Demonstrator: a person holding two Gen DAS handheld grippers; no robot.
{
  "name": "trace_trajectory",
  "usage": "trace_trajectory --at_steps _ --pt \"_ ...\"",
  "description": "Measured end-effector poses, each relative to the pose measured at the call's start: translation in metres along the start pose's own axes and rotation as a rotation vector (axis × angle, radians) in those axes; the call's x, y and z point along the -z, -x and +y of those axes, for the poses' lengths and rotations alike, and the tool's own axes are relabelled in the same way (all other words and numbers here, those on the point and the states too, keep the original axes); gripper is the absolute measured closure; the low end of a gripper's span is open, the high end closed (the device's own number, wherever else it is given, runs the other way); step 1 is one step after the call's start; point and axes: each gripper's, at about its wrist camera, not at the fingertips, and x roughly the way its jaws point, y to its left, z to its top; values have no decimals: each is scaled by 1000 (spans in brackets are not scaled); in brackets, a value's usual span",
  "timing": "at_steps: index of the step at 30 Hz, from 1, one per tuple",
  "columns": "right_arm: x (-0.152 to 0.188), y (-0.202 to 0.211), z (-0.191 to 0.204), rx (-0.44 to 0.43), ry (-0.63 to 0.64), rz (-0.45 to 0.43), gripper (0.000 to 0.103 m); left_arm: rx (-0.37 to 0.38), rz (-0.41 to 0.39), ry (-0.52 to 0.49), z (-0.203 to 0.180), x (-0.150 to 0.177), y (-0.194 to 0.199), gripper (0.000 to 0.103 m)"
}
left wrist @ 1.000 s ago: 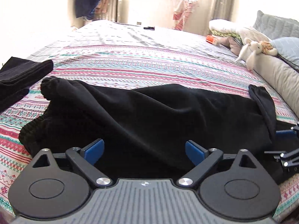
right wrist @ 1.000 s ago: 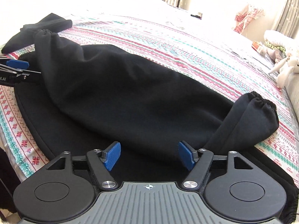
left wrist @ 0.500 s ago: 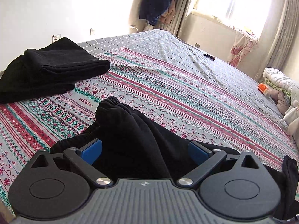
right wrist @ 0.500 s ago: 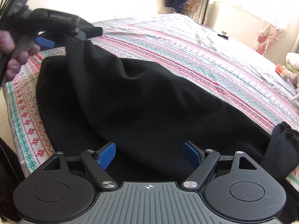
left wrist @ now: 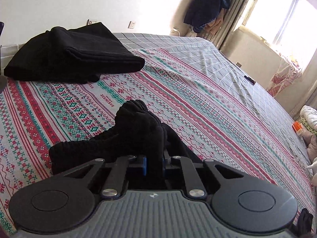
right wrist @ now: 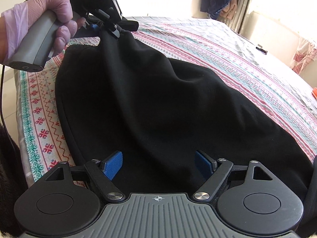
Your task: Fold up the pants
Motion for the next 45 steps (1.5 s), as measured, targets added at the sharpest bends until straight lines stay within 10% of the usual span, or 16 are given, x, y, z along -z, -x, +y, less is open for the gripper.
trace_trajectory --at_steps 8,11,12,20,35,38,43,45 --pt "-3 -9 -6 136 31 -5 26 73 -82 -42 -2 -15 31 82" --pt "-3 -6 -14 204 56 4 97 93 -63 -43 11 -22 37 82" --pt "-4 -2 -18 204 42 9 99 107 -55 -45 16 -24 38 82" --pt "-9 54 -16 147 66 -92 99 229 -14 -135 50 -24 52 82" --pt "21 37 42 -9 256 92 99 53 304 -318 96 17 21 79" --pt "25 31 43 -7 248 109 97 29 292 -331 94 18 25 70" --pt "15 38 23 -81 141 121 86 -87 150 -402 82 17 50 28" --pt "9 48 10 -121 77 102 64 -92 96 -402 80 15 60 21"
